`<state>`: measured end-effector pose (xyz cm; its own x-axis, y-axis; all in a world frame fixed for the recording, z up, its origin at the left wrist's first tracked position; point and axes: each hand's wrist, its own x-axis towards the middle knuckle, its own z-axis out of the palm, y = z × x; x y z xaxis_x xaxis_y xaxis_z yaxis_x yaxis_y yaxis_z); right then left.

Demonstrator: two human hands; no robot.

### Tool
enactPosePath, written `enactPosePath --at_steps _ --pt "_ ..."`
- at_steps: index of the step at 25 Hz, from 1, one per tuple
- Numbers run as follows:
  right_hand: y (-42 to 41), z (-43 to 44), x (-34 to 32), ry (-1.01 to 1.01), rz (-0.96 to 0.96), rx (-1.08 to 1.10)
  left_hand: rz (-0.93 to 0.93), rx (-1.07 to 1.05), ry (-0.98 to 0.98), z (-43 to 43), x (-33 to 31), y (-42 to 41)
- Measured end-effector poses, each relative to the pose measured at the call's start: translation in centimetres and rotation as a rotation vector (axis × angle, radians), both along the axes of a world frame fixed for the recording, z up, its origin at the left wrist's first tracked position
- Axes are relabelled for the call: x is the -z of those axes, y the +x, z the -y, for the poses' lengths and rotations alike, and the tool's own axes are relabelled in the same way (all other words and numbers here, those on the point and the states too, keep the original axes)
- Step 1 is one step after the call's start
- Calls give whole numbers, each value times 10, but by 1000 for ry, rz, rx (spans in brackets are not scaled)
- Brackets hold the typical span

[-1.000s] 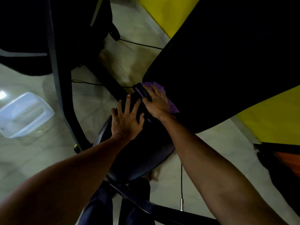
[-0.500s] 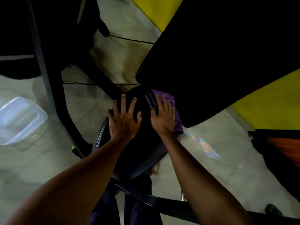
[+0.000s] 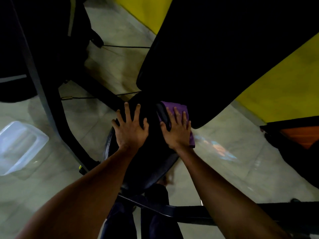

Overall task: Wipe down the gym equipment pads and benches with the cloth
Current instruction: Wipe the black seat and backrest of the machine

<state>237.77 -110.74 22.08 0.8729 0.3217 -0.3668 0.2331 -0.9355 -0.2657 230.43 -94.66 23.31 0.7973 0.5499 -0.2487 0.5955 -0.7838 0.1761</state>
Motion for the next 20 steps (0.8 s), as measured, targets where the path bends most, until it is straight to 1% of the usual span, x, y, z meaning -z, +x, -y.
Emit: enactPosePath --at_steps 2,3,4,6,8,10,12,15,16,17,20 --pt "18 -34 -5 12 -112 143 -28 11 1 -1 -1 1" --pt "20 -48 -9 18 -133 174 -46 17 -10 -1 -2 1" --pt "15 -55 -12 16 -119 163 -55 23 -19 -1 -2 0" --pt "-12 -53 -15 29 -48 75 -56 31 -29 0 -3 -2" --pt "-48 -31 -16 88 61 -14 -56 37 -54 -2 -6 -2" --pt "-71 -3 -12 121 115 -32 -65 66 -84 -4 -9 -7" --pt "-61 9 -10 103 98 67 -76 80 -109 -6 -10 -18" --pt "-30 -19 -16 63 -82 315 -72 61 -113 -7 -15 -39" --pt "-27 -37 -20 50 -107 356 -70 54 -119 -7 -17 -44" --pt "-33 -54 -23 35 -95 344 -68 49 -125 -6 -18 -49" --pt "-74 -75 -32 83 6 123 -50 16 -158 -8 -23 -63"
